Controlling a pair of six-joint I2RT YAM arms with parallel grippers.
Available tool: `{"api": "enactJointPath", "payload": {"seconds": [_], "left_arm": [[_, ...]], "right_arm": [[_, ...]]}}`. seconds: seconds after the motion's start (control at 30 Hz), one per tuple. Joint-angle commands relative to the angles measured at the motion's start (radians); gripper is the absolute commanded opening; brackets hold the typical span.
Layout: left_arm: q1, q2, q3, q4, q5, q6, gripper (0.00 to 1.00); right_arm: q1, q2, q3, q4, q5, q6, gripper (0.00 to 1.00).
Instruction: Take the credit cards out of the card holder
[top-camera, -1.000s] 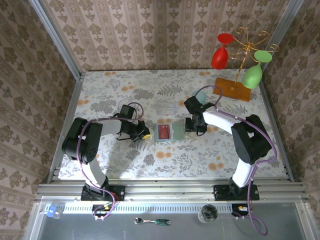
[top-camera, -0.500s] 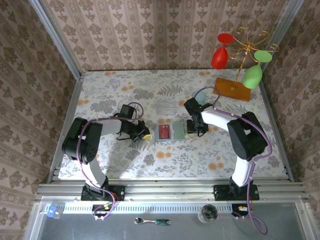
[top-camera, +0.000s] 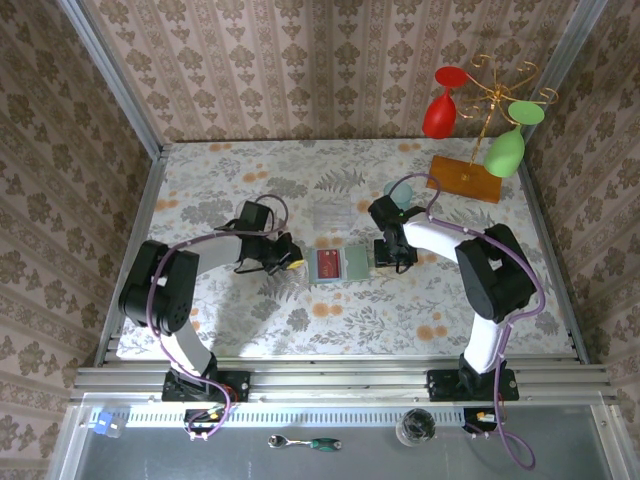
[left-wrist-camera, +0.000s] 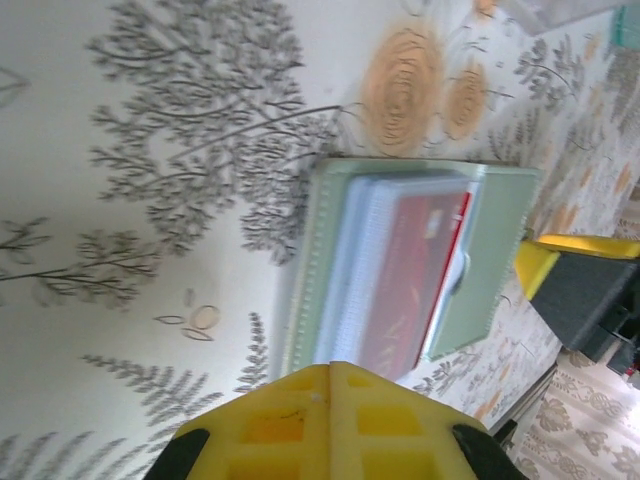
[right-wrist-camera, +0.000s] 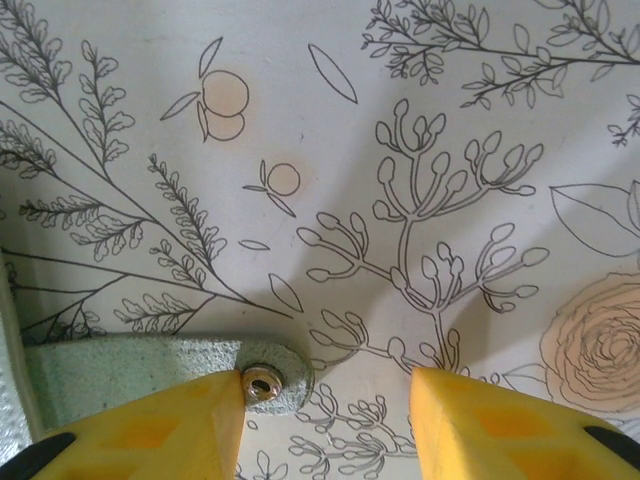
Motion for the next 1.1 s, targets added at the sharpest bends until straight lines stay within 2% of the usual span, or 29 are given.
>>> {"api": "enactJointPath", "payload": {"seconds": [0.0, 0.17, 0.23, 0.4, 0.63, 0.87, 1.07], "left_arm": [[-0.024, -0.019, 0.038, -0.008, 0.023, 0.017, 0.0], [-0.036, 0.004, 0.07, -0.01, 0.022, 0.018, 0.0], [-0.069, 0.01, 0.075, -0.009, 0.017, 0.017, 0.0], [-0.081, 0.021, 0.078, 0.001, 0.013, 0.014, 0.0], [-0.1, 0.048, 0.093, 0.011, 0.011, 0.009, 0.0], [-0.103, 0.058, 0.103, 0.01, 0.008, 0.011, 0.0], [-0.103, 0.061, 0.104, 0.007, 0.009, 0.013, 0.0]], "right_arm": [[-0.002, -0.075, 0.041, -0.061, 0.004, 0.006, 0.48], [0.01, -0.122, 0.07, -0.077, -0.03, 0.021, 0.48], [0.021, -0.125, 0.09, -0.087, -0.033, 0.025, 0.48], [0.08, -0.105, 0.167, -0.119, -0.026, 0.026, 0.48], [0.098, -0.001, 0.212, -0.087, -0.162, 0.054, 0.49], [0.096, 0.07, 0.203, -0.051, -0.191, 0.069, 0.68], [0.093, 0.104, 0.199, -0.021, -0.235, 0.077, 0.69]]}}
